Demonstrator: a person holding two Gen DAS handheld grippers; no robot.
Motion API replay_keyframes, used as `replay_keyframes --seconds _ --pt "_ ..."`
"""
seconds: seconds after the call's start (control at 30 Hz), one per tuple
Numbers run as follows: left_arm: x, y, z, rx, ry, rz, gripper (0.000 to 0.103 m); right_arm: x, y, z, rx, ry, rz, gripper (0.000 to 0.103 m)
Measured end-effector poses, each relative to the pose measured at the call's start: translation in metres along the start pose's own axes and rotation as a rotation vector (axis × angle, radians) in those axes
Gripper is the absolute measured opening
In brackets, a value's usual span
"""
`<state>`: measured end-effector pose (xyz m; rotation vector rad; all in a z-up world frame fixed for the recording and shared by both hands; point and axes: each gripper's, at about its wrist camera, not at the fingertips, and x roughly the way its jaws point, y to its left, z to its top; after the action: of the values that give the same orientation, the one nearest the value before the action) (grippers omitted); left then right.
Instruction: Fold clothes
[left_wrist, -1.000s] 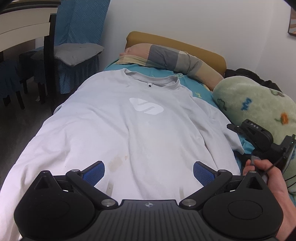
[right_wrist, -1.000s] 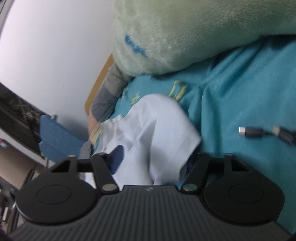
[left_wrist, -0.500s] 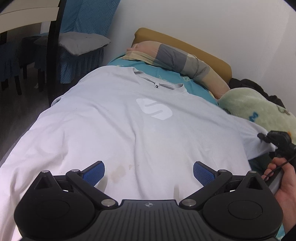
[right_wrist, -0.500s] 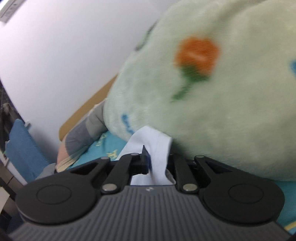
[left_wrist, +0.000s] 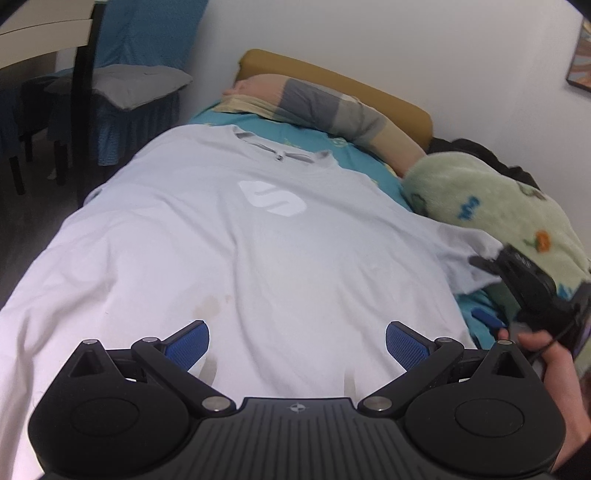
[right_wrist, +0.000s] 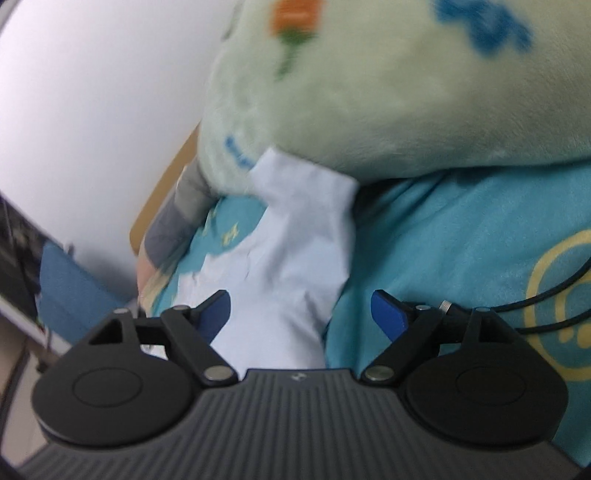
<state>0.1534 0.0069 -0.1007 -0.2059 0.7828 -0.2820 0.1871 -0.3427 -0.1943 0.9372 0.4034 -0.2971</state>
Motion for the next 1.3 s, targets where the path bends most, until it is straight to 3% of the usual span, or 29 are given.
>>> replay_keyframes --seconds 0.27,0.37,0.57,0.8,1.03,1.2,1.3 --pt "-0.014 -0.044 -0.033 0.129 0.067 -0.063 0.1 -0.082 0.068 0.0 -0.24 0.037 0.033 0.085" --pt "-0.017 -0.055 -0.047 0.15 0.106 -0.104 0.096 -0.131 0.072 -0.015 -0.328 0.079 0.01 0.085" --pt "-0.02 -0.069 -0.068 0.158 0.177 -0.187 0.08 -0.175 0.07 -0.019 -0.365 0.093 0.077 0.086" --pt "-0.01 -0.079 -0.084 0.21 0.231 -0.236 0.049 -0.162 0.071 -0.015 -0.339 0.12 0.109 0.085" --pt "-0.001 -0.087 -0.093 0.253 0.25 -0.252 0.042 -0.164 0.065 -0.009 -0.307 0.123 0.125 0.085" --pt "0.004 -0.091 -0.097 0.265 0.276 -0.279 0.006 -0.164 0.063 -0.006 -0.297 0.122 0.134 0.085" --pt "-0.003 -0.094 -0.096 0.256 0.266 -0.326 0.005 -0.164 0.057 0.001 -0.275 0.118 0.138 0.085"
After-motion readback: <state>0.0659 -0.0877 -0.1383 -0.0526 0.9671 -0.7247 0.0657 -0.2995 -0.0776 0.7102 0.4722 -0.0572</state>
